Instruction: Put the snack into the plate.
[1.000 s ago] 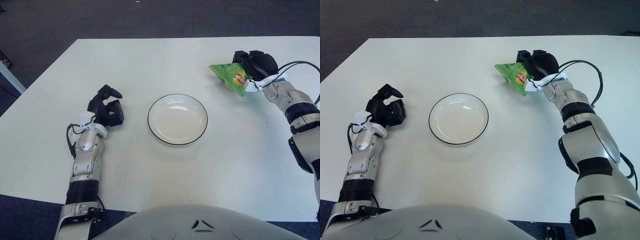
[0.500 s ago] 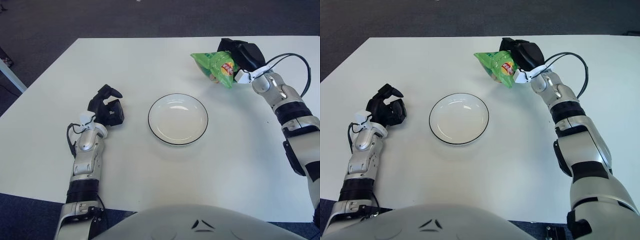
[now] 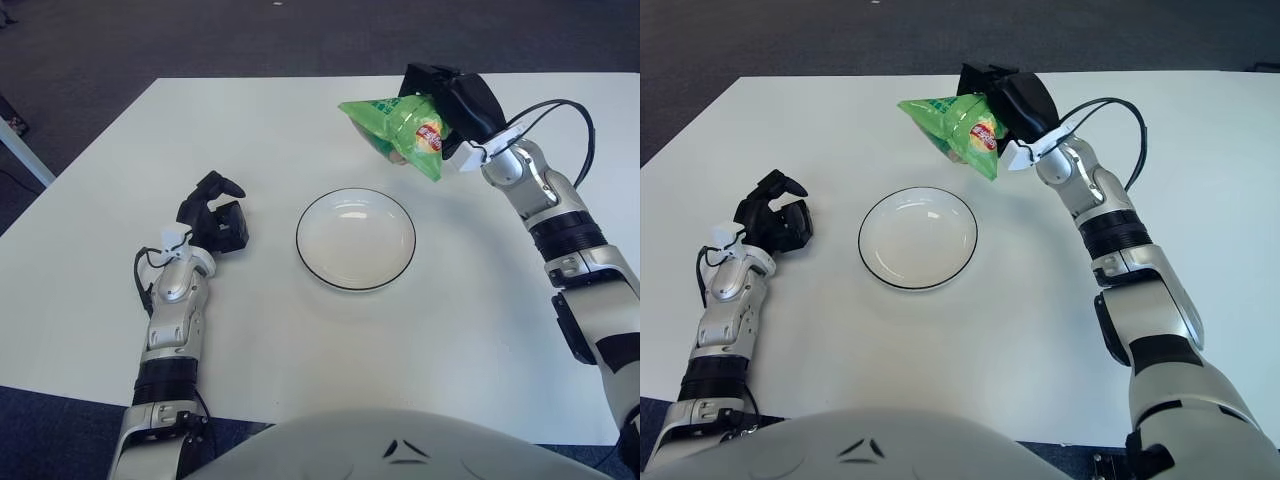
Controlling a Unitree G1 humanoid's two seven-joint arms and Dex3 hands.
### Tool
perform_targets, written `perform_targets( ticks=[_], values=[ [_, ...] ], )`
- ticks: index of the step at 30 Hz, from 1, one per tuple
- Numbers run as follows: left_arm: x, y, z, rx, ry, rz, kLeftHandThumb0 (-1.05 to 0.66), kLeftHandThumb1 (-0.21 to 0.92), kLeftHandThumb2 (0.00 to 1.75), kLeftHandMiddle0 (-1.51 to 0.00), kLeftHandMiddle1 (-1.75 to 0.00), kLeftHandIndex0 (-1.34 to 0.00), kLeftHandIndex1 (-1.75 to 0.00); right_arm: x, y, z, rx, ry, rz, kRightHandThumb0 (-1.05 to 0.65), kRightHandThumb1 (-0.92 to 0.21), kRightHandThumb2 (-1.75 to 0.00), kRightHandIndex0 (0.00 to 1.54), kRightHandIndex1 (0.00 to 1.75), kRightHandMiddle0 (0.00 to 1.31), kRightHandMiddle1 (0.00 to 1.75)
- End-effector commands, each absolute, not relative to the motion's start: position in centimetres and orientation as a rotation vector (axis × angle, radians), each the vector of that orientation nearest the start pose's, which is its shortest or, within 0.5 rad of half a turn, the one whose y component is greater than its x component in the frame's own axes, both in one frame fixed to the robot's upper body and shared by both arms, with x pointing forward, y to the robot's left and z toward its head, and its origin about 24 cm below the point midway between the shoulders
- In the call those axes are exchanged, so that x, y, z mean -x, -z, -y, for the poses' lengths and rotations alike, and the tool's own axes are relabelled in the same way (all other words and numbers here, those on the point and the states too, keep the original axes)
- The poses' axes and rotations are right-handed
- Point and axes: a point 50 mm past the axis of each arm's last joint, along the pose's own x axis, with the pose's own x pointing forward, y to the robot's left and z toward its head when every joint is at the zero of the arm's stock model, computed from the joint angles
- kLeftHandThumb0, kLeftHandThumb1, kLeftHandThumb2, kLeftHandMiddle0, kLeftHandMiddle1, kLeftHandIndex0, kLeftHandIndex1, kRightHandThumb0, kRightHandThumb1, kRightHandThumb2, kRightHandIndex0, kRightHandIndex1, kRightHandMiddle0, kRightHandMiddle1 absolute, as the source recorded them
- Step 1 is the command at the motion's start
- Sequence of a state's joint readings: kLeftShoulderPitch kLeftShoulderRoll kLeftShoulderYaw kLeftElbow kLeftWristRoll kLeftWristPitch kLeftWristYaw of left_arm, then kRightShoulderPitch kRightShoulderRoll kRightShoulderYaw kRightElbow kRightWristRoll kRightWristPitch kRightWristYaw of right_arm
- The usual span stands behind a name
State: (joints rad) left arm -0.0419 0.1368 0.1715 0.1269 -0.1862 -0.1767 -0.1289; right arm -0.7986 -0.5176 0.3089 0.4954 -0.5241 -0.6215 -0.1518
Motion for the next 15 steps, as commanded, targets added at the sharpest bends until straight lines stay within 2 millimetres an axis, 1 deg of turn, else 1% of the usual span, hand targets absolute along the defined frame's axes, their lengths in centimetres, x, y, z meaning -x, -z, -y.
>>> perform_targets(
  ticks=[1,3,7,10,14,15],
  values=[
    [-22.0,1.9,-19.5,0.150,-0.094,-0.133,-0.47,0.33,1.30,-1.19,-1.75,-0.60,-1.75,-33.7,-20.3,11.5,1.018,-0.395,0.972,0.00,-0.04,-1.64,0.82,1.75,0.59,1.75],
    [-22.1,1.9,-19.4,0.152,-0.093,-0.132,-0.47,0.33,1.30,-1.19,-1.75,-0.60,-1.75,-33.6,-20.3,11.2,1.008,-0.417,0.977,0.00,-0.04,-1.64,0.82,1.75,0.58,1.75],
    [-22.1,1.9,-19.3,0.159,-0.093,-0.135,-0.47,0.34,1.29,-1.18,-1.75,-0.59,-1.75,-32.7,-20.3,10.1,0.982,-0.521,1.029,0.00,-0.07,-1.61,0.80,1.74,0.57,1.75],
    [-22.1,1.9,-19.2,0.163,-0.092,-0.134,-0.47,0.34,1.29,-1.18,-1.75,-0.59,-1.75,-32.2,-20.4,9.8,0.979,-0.569,1.060,0.00,-0.07,-1.60,0.81,1.72,0.56,1.75],
    [-22.1,1.9,-19.1,0.165,-0.091,-0.131,-0.47,0.34,1.28,-1.18,-1.75,-0.59,-1.75,-31.7,-20.3,9.4,0.975,-0.647,1.094,0.00,-0.06,-1.60,0.82,1.69,0.57,1.75],
    [-22.1,1.9,-19.1,0.165,-0.091,-0.130,-0.47,0.34,1.28,-1.18,-1.75,-0.59,-1.75,-31.5,-20.2,9.3,0.978,-0.668,1.106,0.00,-0.05,-1.61,0.83,1.69,0.59,1.75]
  ],
)
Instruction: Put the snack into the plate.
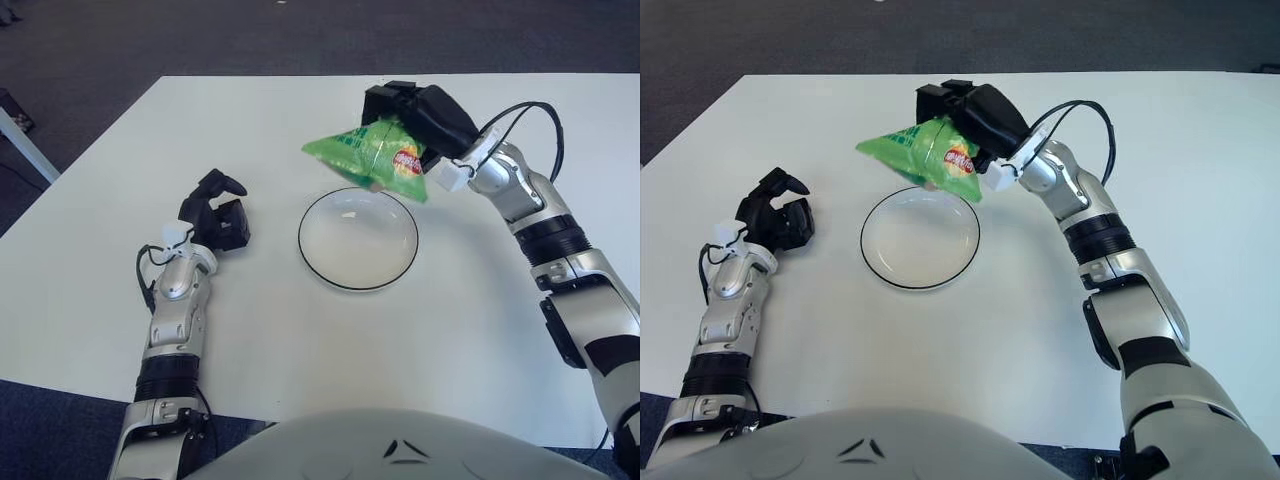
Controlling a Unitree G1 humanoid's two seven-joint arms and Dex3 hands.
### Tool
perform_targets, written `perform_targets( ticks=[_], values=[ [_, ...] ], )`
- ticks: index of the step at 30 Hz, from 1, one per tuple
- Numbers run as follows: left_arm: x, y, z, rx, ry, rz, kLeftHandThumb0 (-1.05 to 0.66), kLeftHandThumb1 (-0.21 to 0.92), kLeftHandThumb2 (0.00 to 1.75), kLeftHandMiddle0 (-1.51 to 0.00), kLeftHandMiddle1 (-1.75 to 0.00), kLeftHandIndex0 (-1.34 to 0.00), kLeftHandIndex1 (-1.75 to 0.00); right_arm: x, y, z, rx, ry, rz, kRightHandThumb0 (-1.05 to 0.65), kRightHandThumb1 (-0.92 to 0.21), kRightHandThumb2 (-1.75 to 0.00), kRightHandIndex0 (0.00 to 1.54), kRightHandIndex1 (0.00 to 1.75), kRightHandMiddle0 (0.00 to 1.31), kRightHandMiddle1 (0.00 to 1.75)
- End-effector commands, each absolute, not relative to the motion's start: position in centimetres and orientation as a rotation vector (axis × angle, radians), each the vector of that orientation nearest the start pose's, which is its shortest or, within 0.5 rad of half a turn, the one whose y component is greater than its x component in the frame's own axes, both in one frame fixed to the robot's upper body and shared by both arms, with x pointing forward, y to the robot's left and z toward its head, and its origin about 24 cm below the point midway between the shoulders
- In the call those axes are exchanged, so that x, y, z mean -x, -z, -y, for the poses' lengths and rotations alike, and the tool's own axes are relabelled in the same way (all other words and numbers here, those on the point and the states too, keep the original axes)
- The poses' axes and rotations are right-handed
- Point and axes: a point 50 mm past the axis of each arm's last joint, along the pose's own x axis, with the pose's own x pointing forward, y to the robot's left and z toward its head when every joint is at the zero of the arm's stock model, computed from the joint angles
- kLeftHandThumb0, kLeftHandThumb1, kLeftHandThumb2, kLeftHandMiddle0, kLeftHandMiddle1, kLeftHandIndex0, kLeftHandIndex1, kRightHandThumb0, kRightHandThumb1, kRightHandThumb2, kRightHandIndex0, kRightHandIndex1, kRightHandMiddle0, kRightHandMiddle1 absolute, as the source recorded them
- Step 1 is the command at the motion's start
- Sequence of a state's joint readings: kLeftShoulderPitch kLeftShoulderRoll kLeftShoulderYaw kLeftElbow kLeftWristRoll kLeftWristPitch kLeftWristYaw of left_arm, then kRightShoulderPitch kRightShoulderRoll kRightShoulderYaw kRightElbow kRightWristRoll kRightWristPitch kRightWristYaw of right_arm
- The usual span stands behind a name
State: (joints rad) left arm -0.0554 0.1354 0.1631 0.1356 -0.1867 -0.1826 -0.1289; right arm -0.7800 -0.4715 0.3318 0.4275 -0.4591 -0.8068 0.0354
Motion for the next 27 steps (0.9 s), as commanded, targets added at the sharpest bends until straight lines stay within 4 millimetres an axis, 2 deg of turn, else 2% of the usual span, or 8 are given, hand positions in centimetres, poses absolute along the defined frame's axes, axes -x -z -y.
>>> perform_targets(
  ticks=[1,8,27],
  values=[
    [-22.1,1.9,-19.0,0.165,-0.092,-0.130,-0.47,0.34,1.28,-1.18,-1.75,-0.59,-1.75,-31.4,-20.2,9.2,0.979,-0.682,1.114,0.00,-0.05,-1.61,0.83,1.69,0.58,1.75],
    [-22.1,1.9,-18.9,0.167,-0.098,-0.130,-0.47,0.34,1.28,-1.17,-1.75,-0.59,-1.75,-30.9,-19.9,8.9,0.952,-0.748,1.135,0.00,-0.06,-1.60,0.82,1.69,0.57,1.75],
    [-22.2,1.9,-18.7,0.172,-0.093,-0.125,-0.47,0.35,1.27,-1.19,-1.75,-0.58,-1.75,-29.8,-18.7,8.5,0.999,-0.956,1.016,0.00,-0.10,-1.55,0.79,1.68,0.54,1.75]
  ],
)
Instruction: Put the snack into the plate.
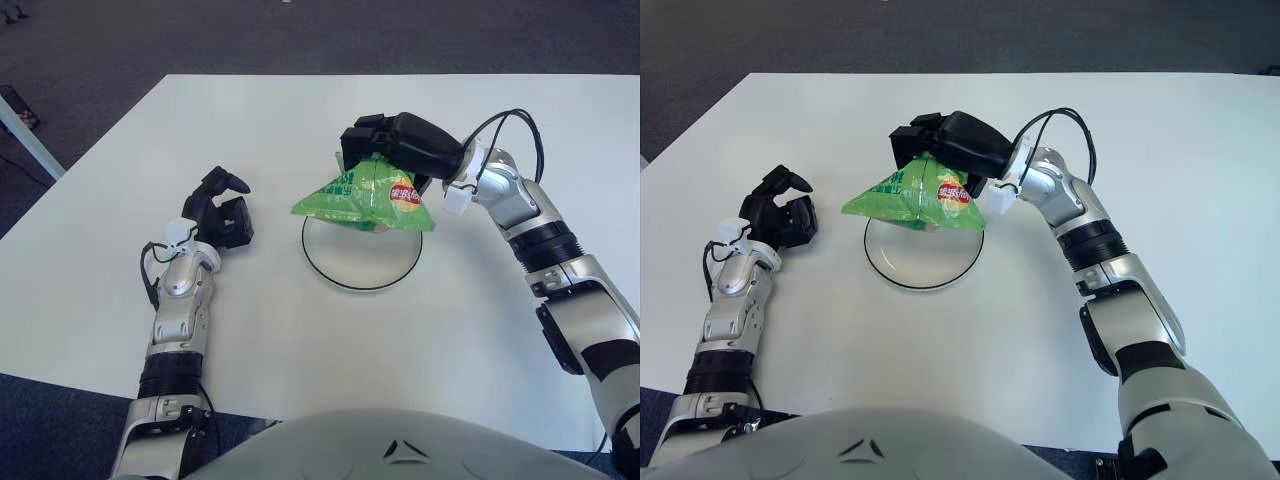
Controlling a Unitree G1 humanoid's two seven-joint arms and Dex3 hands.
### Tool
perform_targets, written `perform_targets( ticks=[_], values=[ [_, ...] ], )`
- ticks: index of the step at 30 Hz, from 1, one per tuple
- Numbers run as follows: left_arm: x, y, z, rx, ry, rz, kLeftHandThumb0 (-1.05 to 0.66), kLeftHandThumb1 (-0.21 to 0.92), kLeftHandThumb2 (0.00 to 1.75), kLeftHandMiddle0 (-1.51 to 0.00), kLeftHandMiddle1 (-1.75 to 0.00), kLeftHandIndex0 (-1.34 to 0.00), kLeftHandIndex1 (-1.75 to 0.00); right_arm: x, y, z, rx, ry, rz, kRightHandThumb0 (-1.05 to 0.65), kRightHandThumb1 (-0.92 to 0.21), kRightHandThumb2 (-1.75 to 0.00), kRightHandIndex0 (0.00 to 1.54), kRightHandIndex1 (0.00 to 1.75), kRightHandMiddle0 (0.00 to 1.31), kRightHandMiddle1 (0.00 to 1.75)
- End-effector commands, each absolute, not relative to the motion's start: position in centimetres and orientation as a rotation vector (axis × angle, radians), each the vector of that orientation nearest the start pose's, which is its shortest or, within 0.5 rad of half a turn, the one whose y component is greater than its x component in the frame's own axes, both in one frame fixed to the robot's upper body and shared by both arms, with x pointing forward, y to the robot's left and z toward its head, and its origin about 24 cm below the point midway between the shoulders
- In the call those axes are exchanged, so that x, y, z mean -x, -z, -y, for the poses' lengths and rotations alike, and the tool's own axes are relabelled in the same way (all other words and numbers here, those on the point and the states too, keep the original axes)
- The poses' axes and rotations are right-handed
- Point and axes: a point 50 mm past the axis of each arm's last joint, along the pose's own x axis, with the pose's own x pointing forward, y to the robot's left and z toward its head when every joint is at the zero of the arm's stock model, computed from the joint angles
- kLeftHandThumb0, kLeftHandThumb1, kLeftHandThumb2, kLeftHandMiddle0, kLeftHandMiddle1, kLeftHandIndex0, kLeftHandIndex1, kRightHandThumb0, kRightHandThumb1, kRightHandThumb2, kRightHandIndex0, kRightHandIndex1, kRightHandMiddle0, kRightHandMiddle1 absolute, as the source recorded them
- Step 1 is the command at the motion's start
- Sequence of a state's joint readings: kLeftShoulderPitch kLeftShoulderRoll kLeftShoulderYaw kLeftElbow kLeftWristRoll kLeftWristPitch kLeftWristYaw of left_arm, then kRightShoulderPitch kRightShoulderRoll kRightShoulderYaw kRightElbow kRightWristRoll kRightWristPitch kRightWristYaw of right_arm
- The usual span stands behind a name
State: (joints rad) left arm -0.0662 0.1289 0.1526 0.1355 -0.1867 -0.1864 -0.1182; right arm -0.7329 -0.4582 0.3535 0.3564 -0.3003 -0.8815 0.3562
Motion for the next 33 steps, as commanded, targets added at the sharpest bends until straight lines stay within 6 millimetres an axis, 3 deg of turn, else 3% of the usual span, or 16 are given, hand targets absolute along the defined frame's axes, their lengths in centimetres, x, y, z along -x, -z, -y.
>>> perform_targets(
  ticks=[1,6,8,11,17,19,21,22,23,24,27,28,33],
  values=[
    [-22.2,1.9,-18.7,0.173,-0.093,-0.125,-0.47,0.35,1.27,-1.19,-1.75,-0.58,-1.75,-29.8,-18.7,8.5,1.003,-0.964,1.010,0.00,-0.11,-1.54,0.79,1.67,0.54,1.75],
    [-22.2,1.9,-18.7,0.172,-0.092,-0.127,-0.47,0.35,1.27,-1.18,-1.75,-0.58,-1.75,-29.6,-18.4,8.5,1.047,-1.024,0.972,0.00,-0.12,-1.53,0.78,1.68,0.53,1.75],
    [-22.2,1.9,-18.7,0.172,-0.092,-0.127,-0.47,0.35,1.27,-1.18,-1.75,-0.58,-1.75,-29.5,-18.3,8.6,1.079,-1.051,0.954,0.00,-0.08,-1.59,0.80,1.71,0.56,1.74],
    [-22.2,1.9,-18.7,0.172,-0.093,-0.126,-0.47,0.35,1.27,-1.18,-1.75,-0.58,-1.75,-29.8,-18.0,8.9,1.136,-1.093,0.899,0.00,-0.08,-1.56,0.79,1.74,0.62,1.64],
    [-22.3,1.9,-18.7,0.172,-0.093,-0.121,-0.47,0.35,1.28,-1.20,-1.75,-0.59,-1.75,-30.0,-17.6,9.3,1.214,-1.187,0.839,-0.01,-0.23,-1.36,0.69,1.75,0.55,1.54],
    [-22.3,1.9,-18.7,0.172,-0.093,-0.120,-0.47,0.35,1.28,-1.21,-1.75,-0.59,-1.75,-30.0,-17.4,9.4,1.220,-1.203,0.841,-0.01,-0.41,-1.14,0.57,1.75,0.44,1.52],
    [-22.3,1.9,-18.7,0.171,-0.092,-0.121,-0.47,0.35,1.28,-1.21,-1.75,-0.59,-1.75,-30.0,-17.4,9.4,1.234,-1.219,0.861,-0.01,-0.51,-1.03,0.49,1.75,0.36,1.54],
    [-22.3,1.9,-18.7,0.171,-0.092,-0.121,-0.47,0.35,1.28,-1.21,-1.75,-0.59,-1.75,-29.9,-17.5,9.4,1.242,-1.227,0.873,-0.12,-0.43,-1.04,0.35,1.65,0.23,1.49],
    [-22.3,1.9,-18.7,0.171,-0.092,-0.122,-0.47,0.35,1.28,-1.21,-1.75,-0.59,-1.75,-29.9,-17.5,9.4,1.256,-1.246,0.888,-0.17,-0.39,-1.06,0.29,1.61,0.19,1.47],
    [-22.3,1.9,-18.7,0.171,-0.092,-0.123,-0.47,0.35,1.27,-1.20,-1.75,-0.58,-1.75,-29.9,-17.5,9.4,1.264,-1.259,0.898,-0.25,-0.34,-1.07,0.21,1.46,0.12,1.37],
    [-22.3,1.9,-18.7,0.171,-0.090,-0.124,-0.46,0.36,1.27,-1.19,-1.75,-0.58,-1.75,-29.9,-17.5,9.4,1.281,-1.291,0.919,-0.36,-0.29,-1.08,0.10,1.21,0.04,1.22],
    [-22.3,1.9,-18.7,0.171,-0.090,-0.124,-0.46,0.36,1.27,-1.19,-1.75,-0.58,-1.75,-29.9,-17.6,9.5,1.287,-1.300,0.927,-0.41,-0.31,-1.05,0.07,1.07,0.02,1.14],
    [-22.3,1.9,-18.7,0.174,-0.091,-0.123,-0.46,0.36,1.27,-1.19,-1.75,-0.58,-1.75,-29.8,-17.7,9.5,1.325,-1.338,0.970,-0.55,-0.39,-0.94,0.02,0.71,0.00,0.91]
  ],
)
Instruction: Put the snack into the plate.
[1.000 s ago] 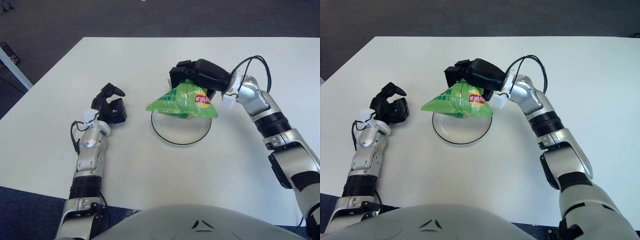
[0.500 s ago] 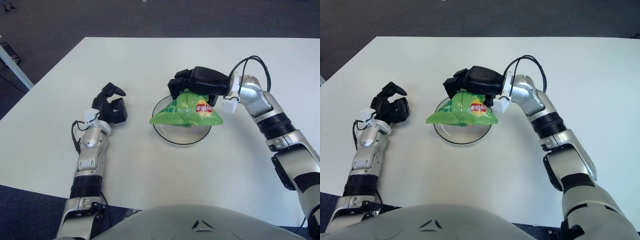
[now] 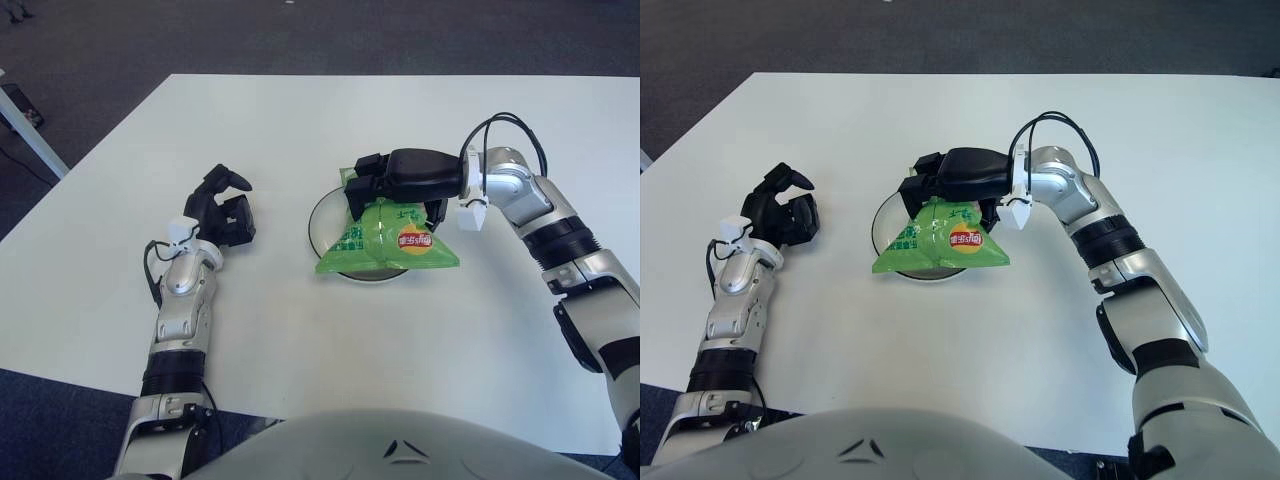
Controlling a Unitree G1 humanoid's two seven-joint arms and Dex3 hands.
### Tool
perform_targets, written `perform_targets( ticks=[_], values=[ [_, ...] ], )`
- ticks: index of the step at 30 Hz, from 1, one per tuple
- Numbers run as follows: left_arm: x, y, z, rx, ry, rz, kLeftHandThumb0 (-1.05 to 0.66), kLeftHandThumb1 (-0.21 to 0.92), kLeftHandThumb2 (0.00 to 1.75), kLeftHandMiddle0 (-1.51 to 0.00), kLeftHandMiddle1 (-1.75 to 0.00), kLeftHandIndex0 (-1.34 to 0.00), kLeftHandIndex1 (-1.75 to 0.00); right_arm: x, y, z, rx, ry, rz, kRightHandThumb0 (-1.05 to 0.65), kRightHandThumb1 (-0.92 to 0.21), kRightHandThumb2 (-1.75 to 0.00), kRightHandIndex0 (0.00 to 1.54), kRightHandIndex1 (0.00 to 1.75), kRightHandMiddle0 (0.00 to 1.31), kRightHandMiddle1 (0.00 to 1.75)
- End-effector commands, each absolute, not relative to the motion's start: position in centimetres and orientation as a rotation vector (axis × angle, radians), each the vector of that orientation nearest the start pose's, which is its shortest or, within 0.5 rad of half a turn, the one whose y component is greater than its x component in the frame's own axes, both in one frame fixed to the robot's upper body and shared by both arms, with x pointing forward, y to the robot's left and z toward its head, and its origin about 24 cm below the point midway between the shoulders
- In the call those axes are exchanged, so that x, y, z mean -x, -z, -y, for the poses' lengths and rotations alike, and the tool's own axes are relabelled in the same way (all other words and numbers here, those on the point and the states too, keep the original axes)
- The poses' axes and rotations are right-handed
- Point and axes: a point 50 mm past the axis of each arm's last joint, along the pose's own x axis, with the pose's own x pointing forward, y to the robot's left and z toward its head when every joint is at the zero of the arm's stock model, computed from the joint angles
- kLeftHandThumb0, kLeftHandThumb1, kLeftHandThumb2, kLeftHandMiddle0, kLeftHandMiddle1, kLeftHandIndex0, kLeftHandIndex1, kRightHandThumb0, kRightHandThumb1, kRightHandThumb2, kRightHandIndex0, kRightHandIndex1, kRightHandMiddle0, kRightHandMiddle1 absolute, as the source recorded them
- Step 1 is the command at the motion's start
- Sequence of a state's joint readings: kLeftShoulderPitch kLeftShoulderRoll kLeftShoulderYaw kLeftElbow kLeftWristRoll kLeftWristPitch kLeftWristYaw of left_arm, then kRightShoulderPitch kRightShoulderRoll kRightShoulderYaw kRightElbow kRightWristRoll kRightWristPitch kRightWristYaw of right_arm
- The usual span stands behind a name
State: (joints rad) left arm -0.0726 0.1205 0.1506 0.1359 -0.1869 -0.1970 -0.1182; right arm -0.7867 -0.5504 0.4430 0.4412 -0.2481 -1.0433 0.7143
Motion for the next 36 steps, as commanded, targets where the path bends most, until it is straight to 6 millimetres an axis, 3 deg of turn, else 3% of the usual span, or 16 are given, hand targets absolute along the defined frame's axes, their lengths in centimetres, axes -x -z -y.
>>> perform_targets(
  ticks=[1,2,4,7,10,20,36],
  values=[
    [-22.3,1.9,-18.7,0.175,-0.092,-0.121,-0.46,0.36,1.27,-1.19,-1.75,-0.58,-1.75,-29.8,-17.8,9.5,1.341,-1.347,0.978,-0.58,-0.42,-0.90,0.01,0.63,0.00,0.85],
    [-22.3,1.9,-18.6,0.177,-0.093,-0.120,-0.47,0.35,1.27,-1.19,-1.75,-0.58,-1.75,-29.8,-17.9,9.6,1.372,-1.363,0.992,-0.60,-0.44,-0.88,0.01,0.59,0.00,0.82],
    [-22.3,1.9,-18.6,0.178,-0.094,-0.120,-0.47,0.35,1.27,-1.20,-1.75,-0.58,-1.75,-29.8,-18.0,9.8,1.412,-1.385,1.012,-0.72,-0.56,-0.74,0.00,0.27,0.00,0.50],
    [-22.3,1.9,-18.6,0.178,-0.095,-0.120,-0.47,0.35,1.28,-1.21,-1.75,-0.59,-1.75,-30.0,-18.0,10.5,1.449,-1.407,1.029,-0.83,-0.66,-0.60,0.00,0.09,0.00,0.21],
    [-22.3,1.9,-18.5,0.177,-0.096,-0.119,-0.47,0.35,1.28,-1.22,-1.75,-0.59,-1.75,-30.1,-18.1,10.8,1.460,-1.416,1.048,-0.89,-0.71,-0.52,0.00,0.03,0.00,0.07],
    [-22.4,2.0,-18.5,0.165,-0.092,-0.125,-0.46,0.36,1.26,-1.18,-1.75,-0.58,-1.75,-30.5,-18.4,11.3,1.430,-1.398,1.050,-0.96,-0.80,-0.33,0.00,0.00,0.00,0.00],
    [-22.5,2.1,-18.5,0.168,-0.086,-0.129,-0.45,0.41,1.20,-1.13,-1.75,-0.54,-1.75,-31.6,-20.1,13.3,1.392,-1.339,0.887,-0.93,-0.79,-0.27,0.00,0.00,0.00,0.00]
  ],
)
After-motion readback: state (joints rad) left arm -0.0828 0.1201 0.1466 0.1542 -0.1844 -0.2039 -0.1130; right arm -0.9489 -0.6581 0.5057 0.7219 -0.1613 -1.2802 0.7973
